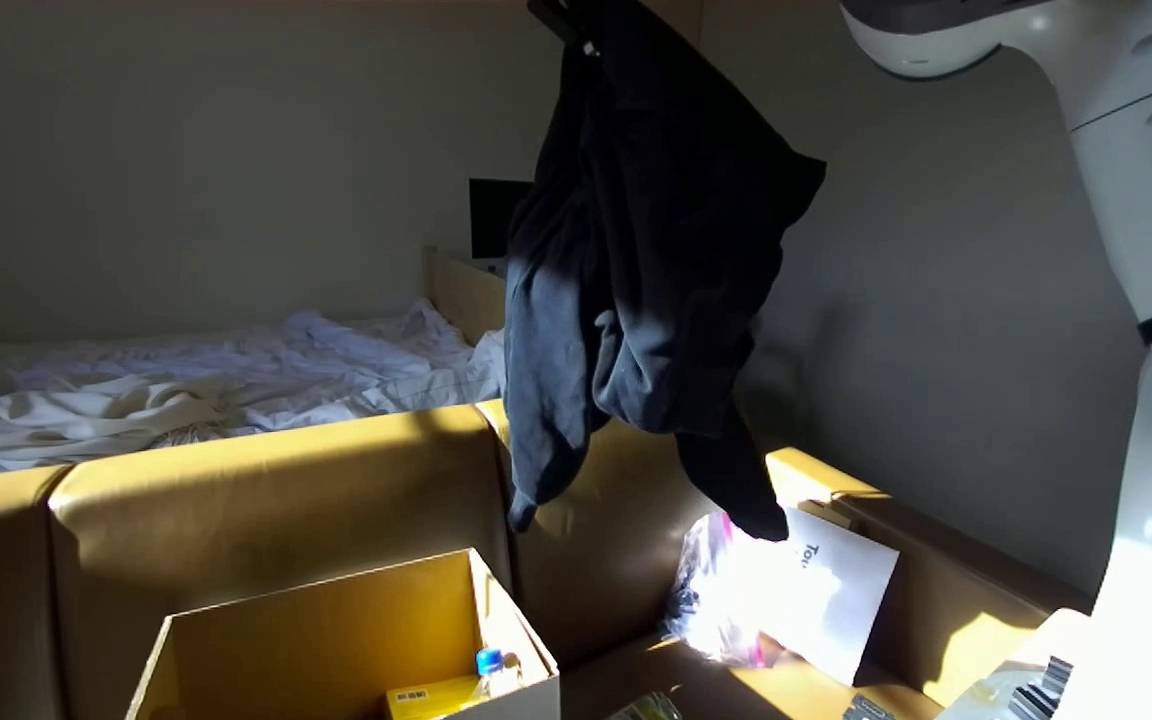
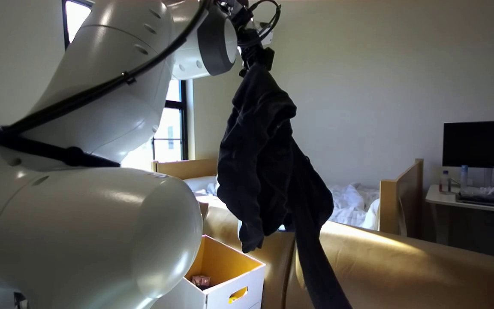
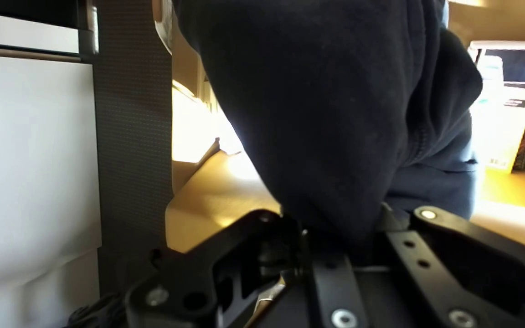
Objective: Remove the clothing from the box and put it on the couch
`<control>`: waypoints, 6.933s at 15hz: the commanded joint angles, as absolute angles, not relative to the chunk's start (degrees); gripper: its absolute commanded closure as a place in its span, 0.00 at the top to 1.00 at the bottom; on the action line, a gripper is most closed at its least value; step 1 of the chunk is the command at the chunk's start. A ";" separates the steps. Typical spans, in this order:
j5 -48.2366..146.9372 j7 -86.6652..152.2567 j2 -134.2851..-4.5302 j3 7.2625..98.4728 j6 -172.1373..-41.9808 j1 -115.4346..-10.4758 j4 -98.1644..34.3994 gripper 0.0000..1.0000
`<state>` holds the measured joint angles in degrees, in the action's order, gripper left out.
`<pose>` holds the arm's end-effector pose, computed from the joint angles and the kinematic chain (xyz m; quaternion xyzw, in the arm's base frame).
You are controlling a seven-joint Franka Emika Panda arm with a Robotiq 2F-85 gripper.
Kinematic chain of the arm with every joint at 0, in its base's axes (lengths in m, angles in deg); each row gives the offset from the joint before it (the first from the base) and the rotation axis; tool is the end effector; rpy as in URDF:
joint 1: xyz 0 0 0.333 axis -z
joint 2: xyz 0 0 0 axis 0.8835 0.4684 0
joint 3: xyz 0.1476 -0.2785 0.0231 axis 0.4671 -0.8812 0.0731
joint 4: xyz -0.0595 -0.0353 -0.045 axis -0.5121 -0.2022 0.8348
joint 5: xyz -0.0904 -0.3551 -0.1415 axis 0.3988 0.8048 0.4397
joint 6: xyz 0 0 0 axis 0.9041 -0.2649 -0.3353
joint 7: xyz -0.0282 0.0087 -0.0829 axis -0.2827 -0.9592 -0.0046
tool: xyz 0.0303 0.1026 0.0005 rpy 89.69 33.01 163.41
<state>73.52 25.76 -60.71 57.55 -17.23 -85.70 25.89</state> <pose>0.5270 0.1665 0.7352 0.9742 -0.0359 -0.0651 0.2132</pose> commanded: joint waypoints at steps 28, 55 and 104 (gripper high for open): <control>61.40 27.79 -62.70 55.18 -40.48 -68.62 0.00 0.10; 55.98 27.72 -51.39 54.15 -54.21 -64.05 -8.33 0.05; 51.31 -31.15 -53.11 52.60 -58.86 -86.84 7.55 1.00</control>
